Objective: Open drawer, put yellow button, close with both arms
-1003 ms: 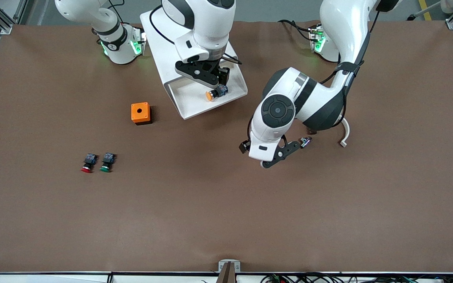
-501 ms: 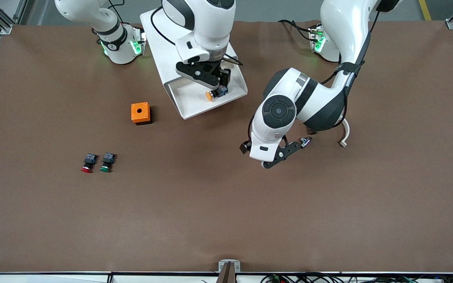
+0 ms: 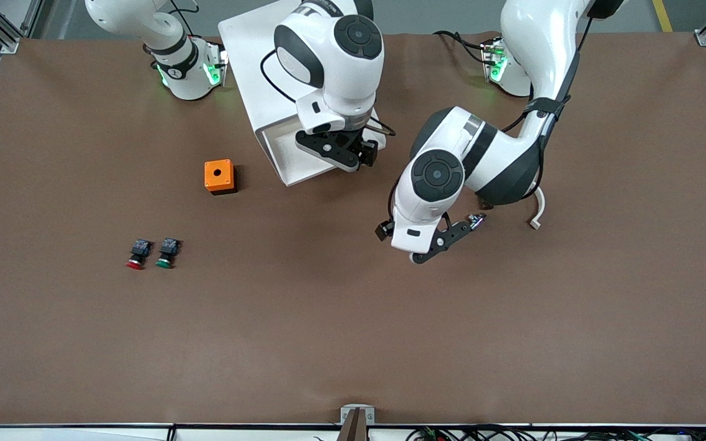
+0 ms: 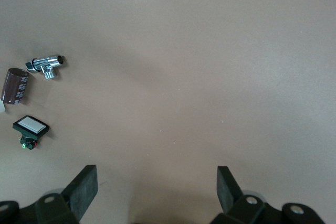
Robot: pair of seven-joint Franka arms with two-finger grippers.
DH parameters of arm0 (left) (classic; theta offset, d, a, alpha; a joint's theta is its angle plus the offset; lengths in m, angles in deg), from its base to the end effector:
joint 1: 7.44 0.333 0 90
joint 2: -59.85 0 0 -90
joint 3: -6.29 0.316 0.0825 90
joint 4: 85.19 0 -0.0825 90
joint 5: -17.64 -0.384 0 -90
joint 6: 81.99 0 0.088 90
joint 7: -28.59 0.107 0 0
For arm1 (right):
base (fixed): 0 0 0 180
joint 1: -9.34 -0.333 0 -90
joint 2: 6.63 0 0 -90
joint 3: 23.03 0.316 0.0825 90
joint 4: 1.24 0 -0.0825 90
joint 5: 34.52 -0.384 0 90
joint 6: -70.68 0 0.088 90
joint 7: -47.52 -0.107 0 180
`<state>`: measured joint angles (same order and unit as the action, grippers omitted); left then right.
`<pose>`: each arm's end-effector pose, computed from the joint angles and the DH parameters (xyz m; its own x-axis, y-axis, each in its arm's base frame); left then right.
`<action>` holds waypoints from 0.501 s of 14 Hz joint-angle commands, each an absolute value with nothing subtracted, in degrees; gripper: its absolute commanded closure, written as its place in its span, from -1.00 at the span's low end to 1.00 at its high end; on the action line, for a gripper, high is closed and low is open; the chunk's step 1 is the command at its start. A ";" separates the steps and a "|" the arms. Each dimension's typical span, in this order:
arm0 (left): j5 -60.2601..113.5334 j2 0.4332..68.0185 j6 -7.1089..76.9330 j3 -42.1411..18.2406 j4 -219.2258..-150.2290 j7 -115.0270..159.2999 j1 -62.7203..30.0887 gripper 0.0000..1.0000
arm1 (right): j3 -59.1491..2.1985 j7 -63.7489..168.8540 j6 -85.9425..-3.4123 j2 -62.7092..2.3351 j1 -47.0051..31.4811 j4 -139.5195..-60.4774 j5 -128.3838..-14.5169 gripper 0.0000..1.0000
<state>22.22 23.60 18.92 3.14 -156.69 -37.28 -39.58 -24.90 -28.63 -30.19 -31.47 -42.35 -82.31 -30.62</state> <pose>0.5881 -0.4135 0.3848 0.8342 0.5313 -0.1477 0.5279 -0.8469 -0.0646 0.4392 0.5163 0.4453 0.9040 -0.4239 0.0557 -0.4275 -0.8980 0.1046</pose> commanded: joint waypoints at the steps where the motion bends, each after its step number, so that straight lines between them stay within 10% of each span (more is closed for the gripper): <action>1: 22.13 25.31 18.56 3.12 -158.40 -37.77 -39.43 -1.00 | -24.25 -28.25 -28.64 -31.33 -40.85 -80.61 -31.00 -1.00; 7: 22.04 25.31 18.56 3.12 -158.40 -37.77 -39.52 -1.00 | -24.52 -2.55 -20.57 -24.14 -29.10 -79.99 -31.44 -1.00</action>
